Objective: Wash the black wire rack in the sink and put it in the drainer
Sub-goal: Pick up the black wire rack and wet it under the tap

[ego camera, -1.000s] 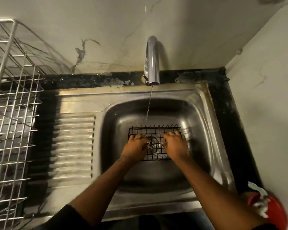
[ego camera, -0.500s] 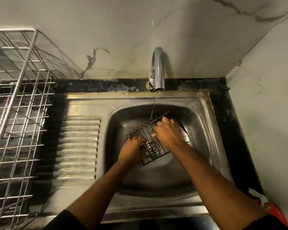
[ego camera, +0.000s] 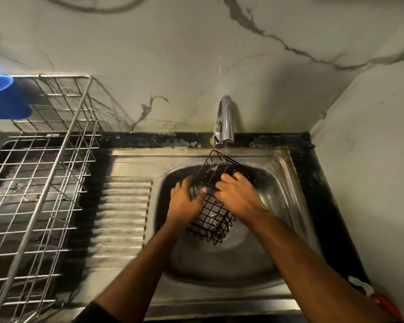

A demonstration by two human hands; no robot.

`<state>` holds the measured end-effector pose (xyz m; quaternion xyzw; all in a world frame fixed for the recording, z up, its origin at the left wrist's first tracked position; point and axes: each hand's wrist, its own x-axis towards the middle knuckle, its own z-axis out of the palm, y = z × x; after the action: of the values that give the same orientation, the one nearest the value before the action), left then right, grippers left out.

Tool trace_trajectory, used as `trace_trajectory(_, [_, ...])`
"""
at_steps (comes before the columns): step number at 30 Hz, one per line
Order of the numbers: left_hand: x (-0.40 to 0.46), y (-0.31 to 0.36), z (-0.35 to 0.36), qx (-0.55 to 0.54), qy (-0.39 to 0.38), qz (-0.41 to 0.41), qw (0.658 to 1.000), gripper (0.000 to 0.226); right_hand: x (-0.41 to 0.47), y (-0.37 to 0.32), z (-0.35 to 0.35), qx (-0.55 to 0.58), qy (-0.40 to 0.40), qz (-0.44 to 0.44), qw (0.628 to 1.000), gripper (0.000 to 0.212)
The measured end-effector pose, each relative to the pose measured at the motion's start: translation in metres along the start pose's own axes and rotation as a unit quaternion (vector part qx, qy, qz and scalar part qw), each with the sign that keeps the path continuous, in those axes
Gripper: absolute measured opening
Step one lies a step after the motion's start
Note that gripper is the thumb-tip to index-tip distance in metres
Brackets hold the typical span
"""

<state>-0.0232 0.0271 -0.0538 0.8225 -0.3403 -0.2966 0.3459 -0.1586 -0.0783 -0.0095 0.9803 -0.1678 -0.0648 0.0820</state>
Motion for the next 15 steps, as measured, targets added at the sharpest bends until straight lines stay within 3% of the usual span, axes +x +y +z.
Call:
trace_trajectory(3, [-0.004,0.012,-0.001,-0.139,-0.038,-0.042,0.989,0.034,-0.006,0.009,-0.010,-0.009,0.013,0.005,1.000,0.018])
trace_trajectory(5, [-0.010,0.019,0.003,-0.157,-0.025,-0.028,0.987,0.019,-0.012,0.014,-0.016,-0.015,0.017,0.013,1.000,0.019])
trace_trajectory(10, [-0.028,0.030,0.014,-0.212,0.037,-0.068,0.974,0.030,-0.013,0.016,-0.018,0.002,0.029,0.015,0.999,0.020])
trace_trajectory(12, [-0.032,0.031,0.016,-0.250,0.045,-0.094,0.963,0.024,-0.012,0.013,-0.019,0.028,0.042,0.017,0.999,0.024])
trace_trajectory(15, [-0.032,0.028,0.014,-0.317,0.045,-0.127,0.939,0.027,-0.010,0.004,-0.015,0.167,0.060,0.073,0.982,0.035])
